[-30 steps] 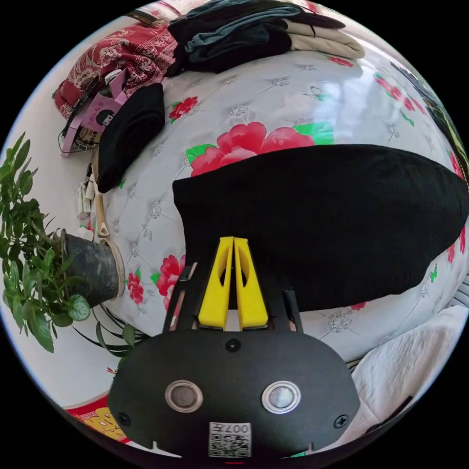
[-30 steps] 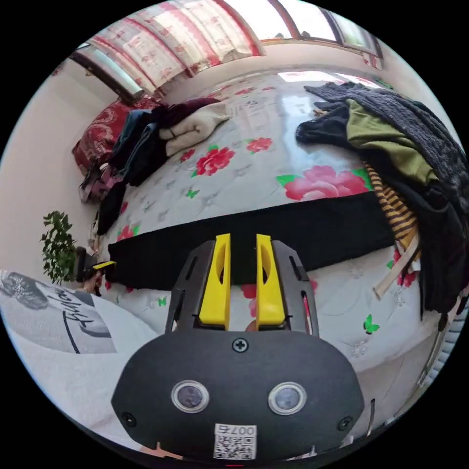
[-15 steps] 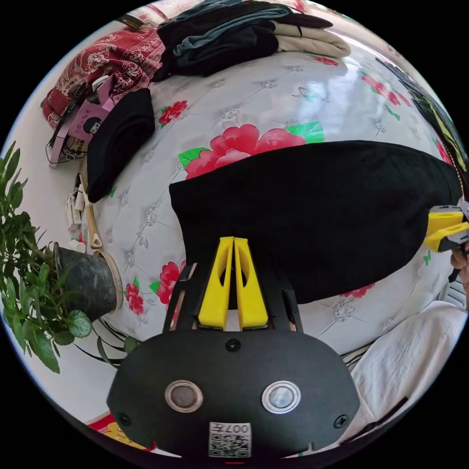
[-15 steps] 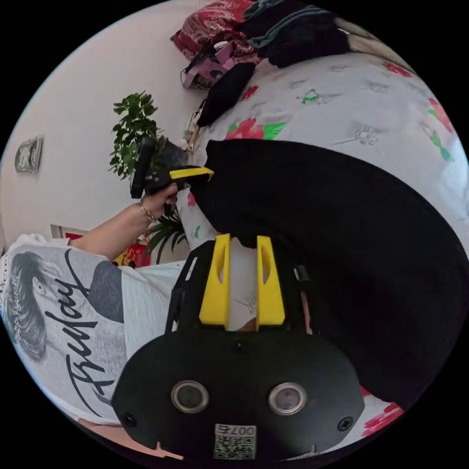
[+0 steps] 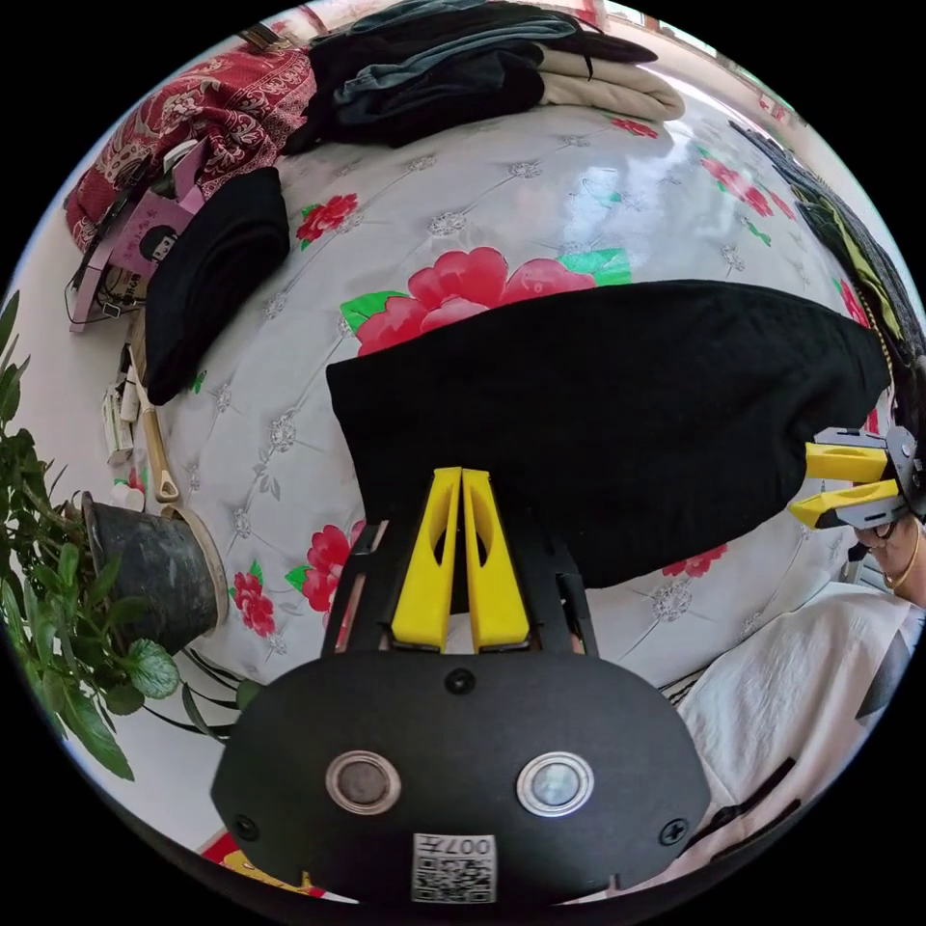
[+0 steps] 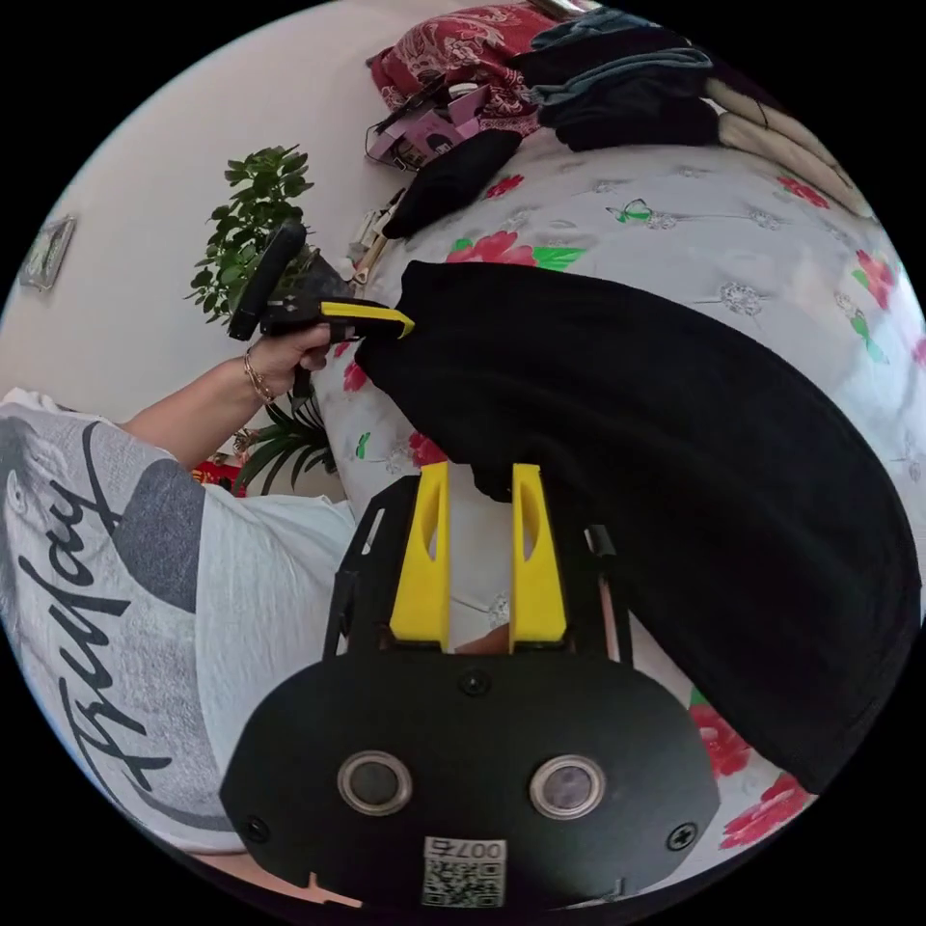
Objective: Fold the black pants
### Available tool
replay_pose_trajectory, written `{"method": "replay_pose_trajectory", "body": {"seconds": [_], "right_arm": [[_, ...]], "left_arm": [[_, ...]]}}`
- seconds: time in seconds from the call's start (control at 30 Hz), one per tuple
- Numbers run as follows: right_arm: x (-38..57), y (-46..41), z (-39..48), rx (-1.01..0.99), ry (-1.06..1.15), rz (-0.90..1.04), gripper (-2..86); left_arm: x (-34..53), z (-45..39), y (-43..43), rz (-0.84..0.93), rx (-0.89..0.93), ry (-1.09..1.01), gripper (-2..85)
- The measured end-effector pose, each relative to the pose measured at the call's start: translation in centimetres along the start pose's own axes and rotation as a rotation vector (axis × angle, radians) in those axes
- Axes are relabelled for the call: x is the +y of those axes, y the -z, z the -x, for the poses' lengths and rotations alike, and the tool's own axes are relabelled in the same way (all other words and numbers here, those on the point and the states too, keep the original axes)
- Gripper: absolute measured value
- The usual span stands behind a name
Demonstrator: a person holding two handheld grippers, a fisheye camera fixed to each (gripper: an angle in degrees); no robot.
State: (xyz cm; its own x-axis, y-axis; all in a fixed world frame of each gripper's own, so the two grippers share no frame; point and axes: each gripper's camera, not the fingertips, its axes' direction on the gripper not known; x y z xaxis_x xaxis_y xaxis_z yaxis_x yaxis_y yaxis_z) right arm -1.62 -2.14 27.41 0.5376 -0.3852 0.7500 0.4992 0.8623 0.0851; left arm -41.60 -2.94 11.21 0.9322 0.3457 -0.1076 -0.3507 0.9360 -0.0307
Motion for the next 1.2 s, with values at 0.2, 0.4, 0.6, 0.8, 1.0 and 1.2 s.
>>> {"method": "replay_pose_trajectory", "body": {"seconds": [0.2,0.4,0.6,0.8,1.0,1.2], "right_arm": [[0.4,-1.4,2.1,0.166,0.186,0.208,0.9],[3.5,0.8,1.0,0.098,0.153,0.147,0.2],[7.9,9.0,-5.7,-0.013,-0.174,-0.069,2.3],[24.5,24.8,-16.7,0.19,-0.827,-0.582,5.3],[39.9,32.5,-23.2,0.227,-1.207,-1.057,8.4],[44.0,31.1,-27.3,-0.109,-1.232,-1.516,7.0]], "left_arm": [[0.3,0.1,0.4,0.02,-0.107,-0.095,-1.0],[1.5,2.2,0.1,0.011,-0.215,-0.07,-1.0],[4.0,4.3,2.9,-0.074,-0.086,0.077,-1.0],[10.3,9.6,6.0,-0.235,0.237,0.448,-0.9],[14.4,12.9,4.8,-0.2,0.411,0.734,-0.1],[15.3,14.3,3.9,-0.205,0.549,0.87,6.2]]}}
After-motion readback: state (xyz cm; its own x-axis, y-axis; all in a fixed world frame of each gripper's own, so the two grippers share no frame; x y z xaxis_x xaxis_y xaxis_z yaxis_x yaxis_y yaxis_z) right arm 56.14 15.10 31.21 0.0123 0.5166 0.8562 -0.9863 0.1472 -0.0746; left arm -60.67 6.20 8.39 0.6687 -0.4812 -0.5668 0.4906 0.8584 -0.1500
